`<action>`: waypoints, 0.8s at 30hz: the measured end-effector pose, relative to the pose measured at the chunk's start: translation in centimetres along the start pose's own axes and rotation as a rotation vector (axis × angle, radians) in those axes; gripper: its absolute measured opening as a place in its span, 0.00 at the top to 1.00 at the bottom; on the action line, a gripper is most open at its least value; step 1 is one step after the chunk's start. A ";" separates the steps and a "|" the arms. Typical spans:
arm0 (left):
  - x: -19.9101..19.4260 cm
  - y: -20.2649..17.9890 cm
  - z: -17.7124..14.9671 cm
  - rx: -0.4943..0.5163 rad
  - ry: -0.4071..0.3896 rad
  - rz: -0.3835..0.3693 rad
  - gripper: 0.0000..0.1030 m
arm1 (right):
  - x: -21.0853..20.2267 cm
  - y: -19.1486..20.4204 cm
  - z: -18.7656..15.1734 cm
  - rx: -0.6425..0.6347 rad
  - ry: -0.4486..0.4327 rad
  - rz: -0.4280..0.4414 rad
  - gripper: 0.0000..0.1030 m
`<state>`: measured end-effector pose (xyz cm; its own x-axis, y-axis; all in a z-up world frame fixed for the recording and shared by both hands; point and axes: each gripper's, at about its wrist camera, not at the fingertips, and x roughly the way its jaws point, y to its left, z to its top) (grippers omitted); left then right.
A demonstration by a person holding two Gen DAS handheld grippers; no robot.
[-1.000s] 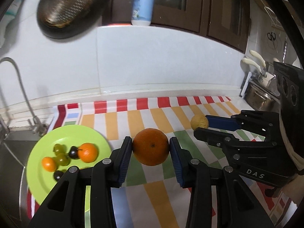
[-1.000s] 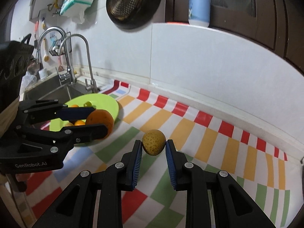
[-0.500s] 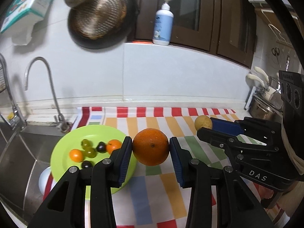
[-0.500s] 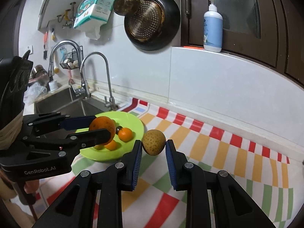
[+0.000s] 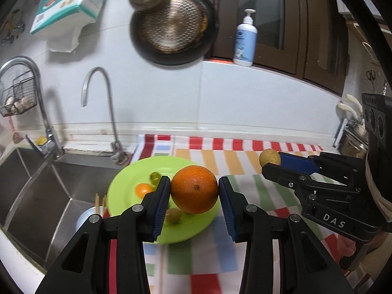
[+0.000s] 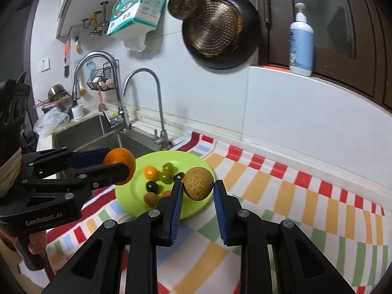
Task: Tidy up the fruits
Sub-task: 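Carry orange and yellow fruit onto the green plate and open both tools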
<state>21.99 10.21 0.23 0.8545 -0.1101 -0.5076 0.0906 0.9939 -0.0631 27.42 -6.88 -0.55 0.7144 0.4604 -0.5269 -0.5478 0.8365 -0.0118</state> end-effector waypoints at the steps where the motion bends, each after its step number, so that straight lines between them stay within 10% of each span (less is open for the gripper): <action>1: -0.1 0.5 -0.1 -0.001 0.002 0.009 0.61 | 0.3 0.4 0.0 -0.001 0.003 0.004 0.74; 24: 5.7 9.2 -1.9 0.017 0.143 -0.013 0.61 | 10.2 5.6 0.3 0.006 0.151 0.023 0.74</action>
<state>26.72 18.71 -4.90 0.7718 -0.1218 -0.6241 0.1109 0.9922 -0.0565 31.82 2.59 -5.73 0.6276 0.4301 -0.6490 -0.5606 0.8281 0.0067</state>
